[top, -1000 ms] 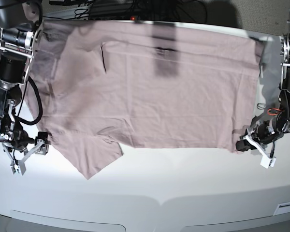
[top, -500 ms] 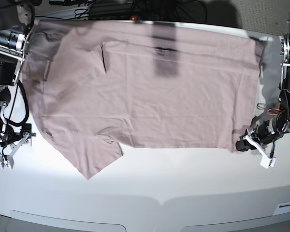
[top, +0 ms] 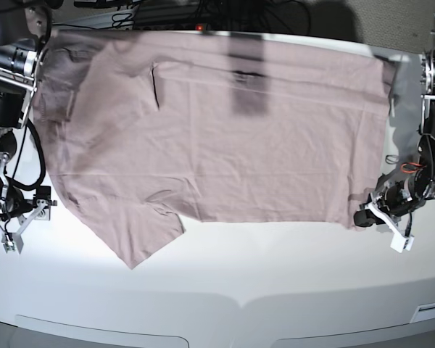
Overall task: Fold the T-shirt properly
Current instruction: 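Slide the right gripper along the hem near the sleeve and pinch it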
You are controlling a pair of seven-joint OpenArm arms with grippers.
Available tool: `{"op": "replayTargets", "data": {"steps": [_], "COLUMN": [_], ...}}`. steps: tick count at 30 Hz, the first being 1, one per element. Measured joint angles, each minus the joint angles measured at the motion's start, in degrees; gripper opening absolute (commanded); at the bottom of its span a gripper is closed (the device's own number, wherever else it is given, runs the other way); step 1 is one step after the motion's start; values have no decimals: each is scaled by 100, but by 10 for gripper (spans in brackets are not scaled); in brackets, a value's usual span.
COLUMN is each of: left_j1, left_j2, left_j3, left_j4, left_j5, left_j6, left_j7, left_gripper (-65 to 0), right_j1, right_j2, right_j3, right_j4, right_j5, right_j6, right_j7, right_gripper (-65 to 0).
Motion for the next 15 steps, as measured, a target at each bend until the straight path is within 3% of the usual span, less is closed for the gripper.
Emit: {"op": "replayTargets", "data": {"steps": [3,7,11,15], "left_j1": [0,0,0,-2], "left_j2": [0,0,0,0], "left_j3": [0,0,0,0], "left_j4": [0,0,0,0], "left_j5": [2,2,-7,-15], "left_j6": [2,2,0,0], "left_j7": [0,0,2,9], "left_gripper": [-650,-650,-650,-650], "right_j1": [2,9,20,20], "right_j2": [2,-17,-42,-42], "right_j3": [0,0,0,0], "right_j4": [0,-175,-647,-1327], "right_j5": [-20,-9,-24,-20], "right_j6": [0,-2,-2,-2], "right_j7": [125,704,750,1377], "right_gripper": [-169,-169,-169,-169]}}
